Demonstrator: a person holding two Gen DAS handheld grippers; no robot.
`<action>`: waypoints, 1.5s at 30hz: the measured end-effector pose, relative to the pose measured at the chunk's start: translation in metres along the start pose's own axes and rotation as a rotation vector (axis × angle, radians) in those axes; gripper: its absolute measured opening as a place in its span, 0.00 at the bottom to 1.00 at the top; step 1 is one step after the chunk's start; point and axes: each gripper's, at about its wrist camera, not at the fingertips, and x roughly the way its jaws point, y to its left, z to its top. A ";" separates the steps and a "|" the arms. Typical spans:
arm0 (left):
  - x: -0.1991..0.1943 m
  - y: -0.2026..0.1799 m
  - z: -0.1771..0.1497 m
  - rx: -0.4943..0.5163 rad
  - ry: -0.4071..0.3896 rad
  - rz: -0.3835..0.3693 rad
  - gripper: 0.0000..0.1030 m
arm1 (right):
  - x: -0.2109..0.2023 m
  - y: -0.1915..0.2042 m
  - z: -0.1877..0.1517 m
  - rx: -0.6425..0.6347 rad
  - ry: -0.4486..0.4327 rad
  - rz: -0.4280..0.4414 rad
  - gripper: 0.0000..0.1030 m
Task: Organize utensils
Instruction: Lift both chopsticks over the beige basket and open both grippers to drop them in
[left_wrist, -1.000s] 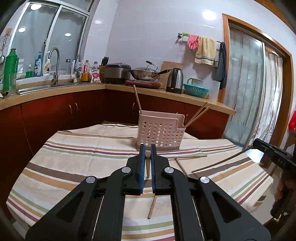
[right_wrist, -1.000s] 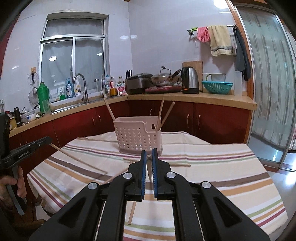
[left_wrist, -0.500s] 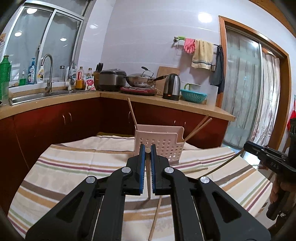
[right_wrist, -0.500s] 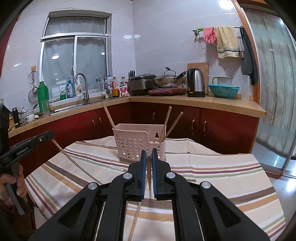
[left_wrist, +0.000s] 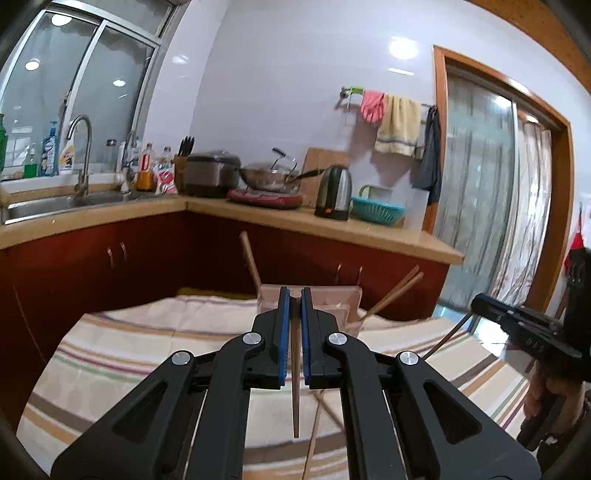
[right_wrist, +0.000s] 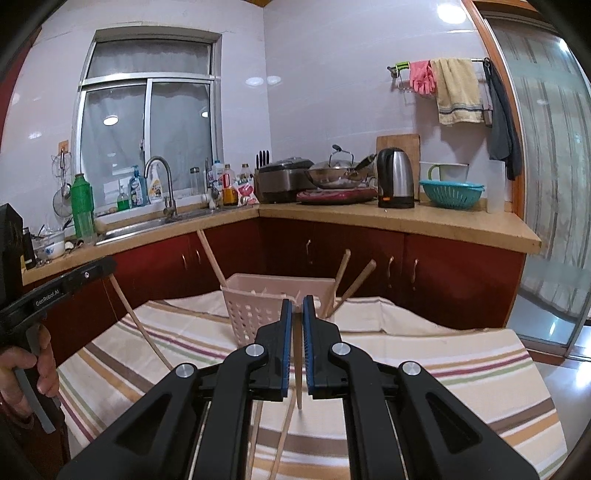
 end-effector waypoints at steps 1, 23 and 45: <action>0.001 -0.001 0.007 0.003 -0.010 -0.007 0.06 | 0.000 0.000 0.005 0.000 -0.008 0.003 0.07; 0.064 -0.008 0.126 0.031 -0.230 -0.022 0.06 | 0.037 -0.017 0.115 0.003 -0.216 0.013 0.07; 0.188 0.044 0.050 -0.100 0.041 0.041 0.19 | 0.144 -0.035 0.063 0.058 0.010 -0.014 0.07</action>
